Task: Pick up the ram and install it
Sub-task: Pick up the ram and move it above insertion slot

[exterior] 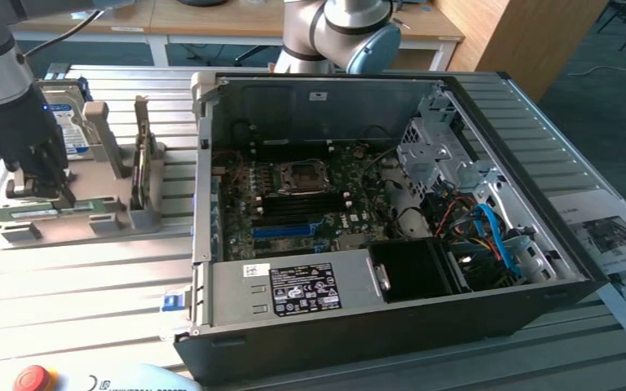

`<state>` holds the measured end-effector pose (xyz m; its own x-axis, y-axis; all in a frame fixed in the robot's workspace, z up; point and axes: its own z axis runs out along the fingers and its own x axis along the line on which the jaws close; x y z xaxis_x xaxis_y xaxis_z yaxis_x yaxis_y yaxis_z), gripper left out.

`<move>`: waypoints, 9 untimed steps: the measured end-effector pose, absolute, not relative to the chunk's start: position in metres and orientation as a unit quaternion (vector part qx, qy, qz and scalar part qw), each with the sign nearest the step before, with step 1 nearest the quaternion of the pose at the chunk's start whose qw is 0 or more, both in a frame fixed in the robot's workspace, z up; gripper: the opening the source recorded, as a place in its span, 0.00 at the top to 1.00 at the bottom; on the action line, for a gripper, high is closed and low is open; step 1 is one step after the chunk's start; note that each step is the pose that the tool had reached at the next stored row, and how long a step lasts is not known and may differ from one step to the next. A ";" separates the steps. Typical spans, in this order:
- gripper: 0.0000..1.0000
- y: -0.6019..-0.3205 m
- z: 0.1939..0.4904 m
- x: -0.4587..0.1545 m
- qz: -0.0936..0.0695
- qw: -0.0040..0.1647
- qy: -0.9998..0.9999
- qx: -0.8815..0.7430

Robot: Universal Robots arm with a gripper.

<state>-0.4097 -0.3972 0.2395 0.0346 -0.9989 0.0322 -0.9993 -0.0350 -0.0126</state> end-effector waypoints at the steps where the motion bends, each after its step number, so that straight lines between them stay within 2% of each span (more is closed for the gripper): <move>1: 0.88 -0.397 0.241 -0.410 0.016 0.007 -0.695 0.719; 9: 0.88 -0.397 0.256 -0.410 0.016 0.007 -0.695 0.719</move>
<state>-0.4097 -0.3972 0.2556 0.0346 -0.9989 0.0322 -0.9993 -0.0351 -0.0126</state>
